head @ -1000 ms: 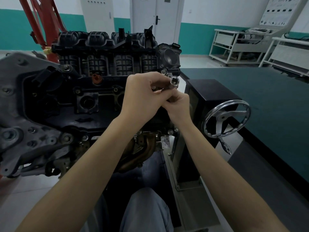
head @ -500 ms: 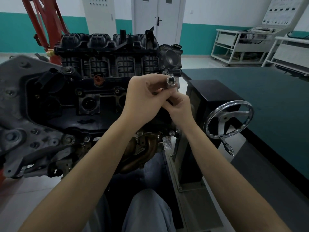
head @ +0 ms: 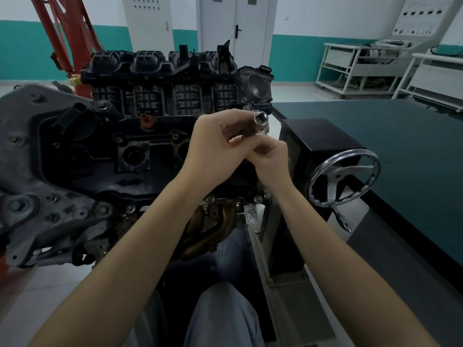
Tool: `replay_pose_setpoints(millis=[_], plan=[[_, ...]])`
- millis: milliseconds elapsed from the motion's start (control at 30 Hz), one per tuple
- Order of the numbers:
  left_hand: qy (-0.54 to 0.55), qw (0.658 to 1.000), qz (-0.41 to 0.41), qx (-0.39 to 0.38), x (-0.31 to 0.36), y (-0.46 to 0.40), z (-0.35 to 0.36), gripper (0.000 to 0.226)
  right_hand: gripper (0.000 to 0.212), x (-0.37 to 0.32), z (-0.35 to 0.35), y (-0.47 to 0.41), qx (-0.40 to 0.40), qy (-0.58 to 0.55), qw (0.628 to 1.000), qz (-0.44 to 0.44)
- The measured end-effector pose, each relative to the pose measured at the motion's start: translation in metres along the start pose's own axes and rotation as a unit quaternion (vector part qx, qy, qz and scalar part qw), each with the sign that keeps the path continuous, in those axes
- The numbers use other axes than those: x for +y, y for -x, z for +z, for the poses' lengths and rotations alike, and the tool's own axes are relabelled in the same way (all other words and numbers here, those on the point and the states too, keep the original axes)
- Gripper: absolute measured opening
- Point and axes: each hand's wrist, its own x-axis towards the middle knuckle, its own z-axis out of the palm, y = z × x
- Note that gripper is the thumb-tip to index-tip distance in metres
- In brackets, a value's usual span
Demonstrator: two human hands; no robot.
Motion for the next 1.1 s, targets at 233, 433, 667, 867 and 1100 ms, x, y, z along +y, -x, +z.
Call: replay_pose_setpoints(millis=[233,433,667,867,1100], plan=[[-0.001,1.000,-0.015,0.011,0.0001,-0.0006,0.0016,0.032,0.030,-0.0001,-0.0011,-0.0004,-0.033,0.008,0.999,0.000],[-0.069,0.998,0.012,0.007,-0.0011,-0.0002,0.0025,0.024,0.026,0.0005,0.0017,0.0014,0.007,-0.014,1.000,0.000],[-0.016,0.999,0.009,-0.035,-0.0016,-0.0007,0.0000,0.030,0.028,0.0005,0.0000,0.0008,-0.028,-0.017,0.999,-0.016],[-0.073,0.997,-0.009,0.034,-0.0021,-0.0017,0.0023,0.024,0.030,-0.0020,0.0021,0.0007,-0.010,-0.012,1.000,-0.020],[-0.027,0.999,-0.019,-0.033,-0.0002,-0.0022,-0.0017,0.021,0.022,0.0015,-0.0022,0.0003,-0.026,-0.014,0.999,-0.017]])
